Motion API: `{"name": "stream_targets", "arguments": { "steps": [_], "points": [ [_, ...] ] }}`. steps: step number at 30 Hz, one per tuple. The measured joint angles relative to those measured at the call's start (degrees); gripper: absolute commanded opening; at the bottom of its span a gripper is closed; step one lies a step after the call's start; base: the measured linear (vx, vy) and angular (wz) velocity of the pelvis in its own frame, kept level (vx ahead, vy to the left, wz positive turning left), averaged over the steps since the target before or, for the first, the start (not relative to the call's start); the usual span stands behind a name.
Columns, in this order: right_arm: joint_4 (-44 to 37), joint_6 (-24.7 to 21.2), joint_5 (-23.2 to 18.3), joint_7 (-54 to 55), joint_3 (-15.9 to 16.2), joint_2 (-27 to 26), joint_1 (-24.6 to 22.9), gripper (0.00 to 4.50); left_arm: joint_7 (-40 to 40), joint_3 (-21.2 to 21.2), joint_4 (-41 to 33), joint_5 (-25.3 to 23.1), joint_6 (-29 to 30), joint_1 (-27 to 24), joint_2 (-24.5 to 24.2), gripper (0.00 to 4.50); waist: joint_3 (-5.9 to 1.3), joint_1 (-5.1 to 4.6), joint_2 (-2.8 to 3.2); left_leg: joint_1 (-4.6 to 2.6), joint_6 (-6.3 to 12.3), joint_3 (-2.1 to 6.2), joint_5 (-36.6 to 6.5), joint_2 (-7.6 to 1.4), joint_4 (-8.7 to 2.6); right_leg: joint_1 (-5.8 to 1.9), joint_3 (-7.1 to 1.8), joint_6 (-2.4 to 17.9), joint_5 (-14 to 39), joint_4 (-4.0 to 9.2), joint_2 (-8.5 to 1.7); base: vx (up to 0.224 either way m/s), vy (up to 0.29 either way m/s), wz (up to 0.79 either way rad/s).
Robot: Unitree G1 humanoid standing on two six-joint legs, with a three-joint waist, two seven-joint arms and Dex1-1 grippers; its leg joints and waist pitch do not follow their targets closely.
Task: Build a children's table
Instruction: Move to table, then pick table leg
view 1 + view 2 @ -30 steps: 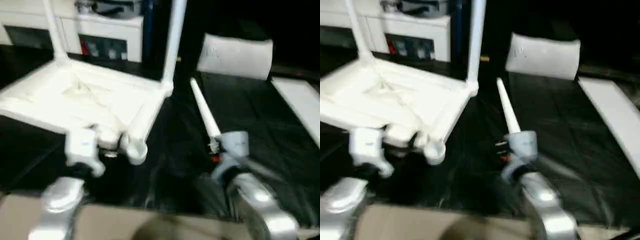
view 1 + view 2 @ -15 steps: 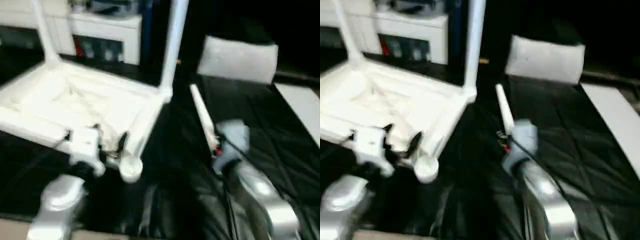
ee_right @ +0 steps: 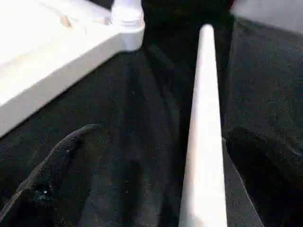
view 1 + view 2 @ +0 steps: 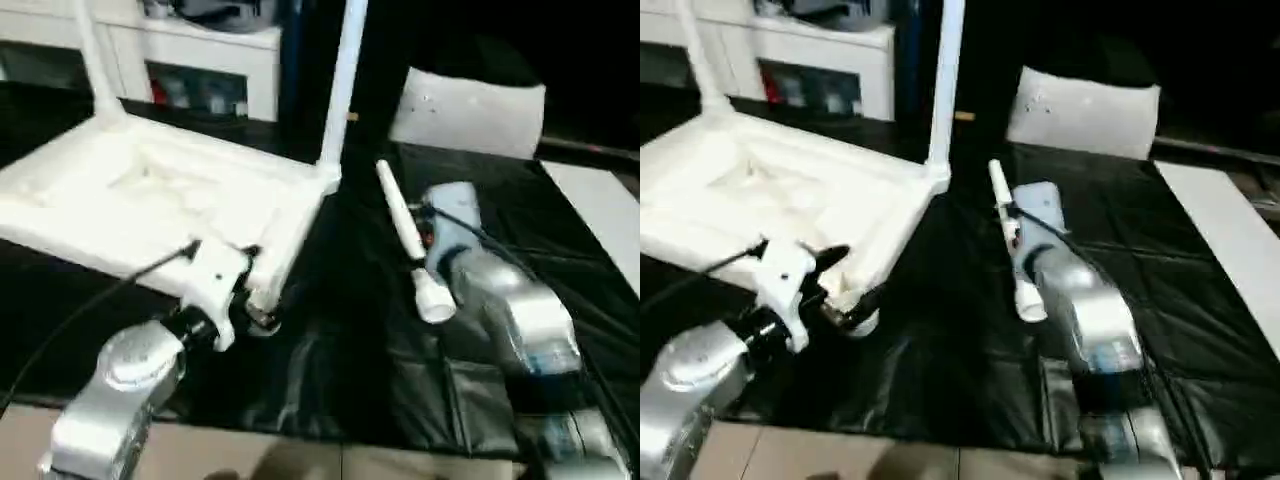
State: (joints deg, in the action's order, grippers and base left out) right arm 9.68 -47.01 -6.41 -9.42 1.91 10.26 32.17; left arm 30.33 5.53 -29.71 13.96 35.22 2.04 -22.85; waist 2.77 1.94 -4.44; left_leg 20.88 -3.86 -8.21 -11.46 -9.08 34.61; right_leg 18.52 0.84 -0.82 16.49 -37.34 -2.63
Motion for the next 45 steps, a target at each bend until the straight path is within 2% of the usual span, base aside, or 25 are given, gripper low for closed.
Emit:
{"name": "stream_targets", "arguments": {
  "steps": [1, 3, 8, 12, 16, 18, 23, 28, 33, 34, 36, 38, 45],
  "points": [
    [1.2, 0.1, 0.4, -0.1, 0.0, 0.1, 1.2, 4.50, 0.7, 0.1, -0.9, 0.4, 0.6, 0.2, -0.3, 4.46, -0.07, 0.03, -0.11, 0.36, -0.06, -0.08, 0.3, -0.03, -0.02, 0.32, 0.00, -0.1, -0.4, 0.02, -0.04, 0.000, 0.000, 0.00],
    [4.0, 0.2, 0.6, 0.0, 0.1, 0.1, 2.9, 4.50, 1.4, 0.6, -1.3, 1.0, 1.7, 0.3, -0.7, 4.46, -0.08, 0.03, -0.10, 0.64, 0.86, -0.29, 1.3, -0.28, -0.12, 0.42, 0.01, 0.1, -0.7, 0.00, 0.12, 0.000, 0.000, 0.00],
    [12.3, 0.2, 1.3, 0.3, 0.0, 0.1, 6.9, 4.50, 2.1, 1.2, -2.9, 2.3, 5.0, 0.4, -1.7, 4.46, -0.08, 0.20, -0.24, 1.64, 0.98, -0.70, 1.8, -0.54, -0.12, 1.37, -0.06, 0.0, -1.0, 0.01, 0.20, 0.000, 0.000, 0.00],
    [16.2, -2.6, 1.3, 0.3, -0.3, 0.1, 8.3, 4.50, 2.6, 1.2, -3.9, 3.3, 6.5, 0.7, -2.6, 4.46, -0.05, 0.40, -0.28, 1.69, 1.15, -1.01, 1.9, -0.73, -0.15, 1.48, -0.07, 0.0, -1.0, 0.02, 0.24, 0.000, 0.000, 0.00],
    [19.7, -5.0, 1.0, 1.5, -2.3, -0.2, 10.5, 4.50, 2.6, 1.3, -4.3, 3.9, 7.6, 0.8, -2.9, 4.46, 0.00, 0.51, -0.34, 1.68, 1.14, -1.23, 1.9, -0.83, -0.15, 1.52, -0.11, 0.0, -1.1, 0.02, 0.23, 0.000, 0.000, 0.00],
    [20.7, -5.1, 1.0, 1.8, -2.9, -0.3, 11.2, 4.50, 2.6, 1.4, -4.5, 4.1, 8.1, 0.9, -2.9, 4.46, 0.01, 0.56, -0.37, 1.67, 1.15, -1.30, 1.9, -0.87, -0.15, 1.53, -0.13, 0.0, -1.1, 0.02, 0.22, 0.000, 0.000, 0.00],
    [24.0, -5.1, 1.0, 2.7, -3.8, -0.3, 12.7, 4.50, 2.5, 1.8, -5.1, 4.5, 9.1, 1.5, -2.8, 4.46, 0.21, 0.75, -1.04, 1.67, 1.13, -1.39, 1.9, -0.93, -0.16, 1.56, -0.12, 0.0, -1.2, 0.02, 0.22, 0.000, 0.000, 0.00],
    [29.0, -4.6, 1.0, 3.2, -5.1, -0.3, 15.0, 4.50, 2.5, 1.8, -5.9, 5.2, 10.1, 2.5, -3.2, 4.46, 0.21, 0.85, -1.04, 1.69, 0.86, -1.49, 2.1, -0.93, -0.17, 1.60, -0.17, 0.0, -1.2, 0.02, 0.19, 0.000, 0.000, 0.00],
    [32.4, -3.6, 1.0, 3.3, -5.5, -0.3, 15.5, 4.50, 2.7, 1.8, -5.8, 5.5, 10.2, 2.3, -3.7, 4.46, 0.22, 1.21, -1.03, 1.71, 0.81, -1.49, 2.1, -0.96, -0.19, 1.64, -0.16, 0.0, -1.2, 0.02, 0.22, 0.000, 0.000, 0.00],
    [33.5, -3.4, 1.0, 3.3, -5.8, -0.3, 15.6, 4.33, 3.1, 1.8, -5.4, 5.4, 9.5, 2.2, -4.0, 4.49, 0.23, 1.32, -1.01, 1.72, 0.80, -1.49, 2.1, -0.95, -0.19, 1.65, -0.16, 0.0, -1.2, 0.02, 0.22, 0.000, 0.000, 0.00],
    [34.9, -2.6, 1.0, 3.5, -6.1, -0.3, 15.8, 4.33, 3.9, 1.7, -3.5, 5.4, 7.9, 2.0, -4.5, 4.49, 0.23, 1.45, -1.01, 1.72, 0.80, -1.49, 2.1, -0.96, -0.19, 1.66, -0.16, 0.0, -1.2, 0.02, 0.21, 0.000, 0.000, 0.00],
    [36.2, -2.2, 1.0, 3.6, -6.2, -0.3, 16.1, 4.05, 4.7, 1.7, -0.7, 5.1, 6.2, 1.9, -4.8, 4.50, 0.24, 1.50, -1.00, 1.73, 0.80, -1.49, 2.1, -0.95, -0.20, 1.68, -0.16, 0.0, -1.2, 0.02, 0.21, 0.000, 0.000, 0.00],
    [39.1, -0.8, 1.2, 3.8, -6.6, -0.3, 16.9, 3.47, 8.7, 1.7, 15.0, 3.0, -3.4, 4.2, -5.3, 4.50, 0.24, 1.65, -1.00, 1.74, 0.73, -1.49, 2.2, -0.95, -0.26, 1.71, -0.16, 0.0, -1.2, 0.02, 0.20, 0.000, 0.000, 0.00]
  ]
}}
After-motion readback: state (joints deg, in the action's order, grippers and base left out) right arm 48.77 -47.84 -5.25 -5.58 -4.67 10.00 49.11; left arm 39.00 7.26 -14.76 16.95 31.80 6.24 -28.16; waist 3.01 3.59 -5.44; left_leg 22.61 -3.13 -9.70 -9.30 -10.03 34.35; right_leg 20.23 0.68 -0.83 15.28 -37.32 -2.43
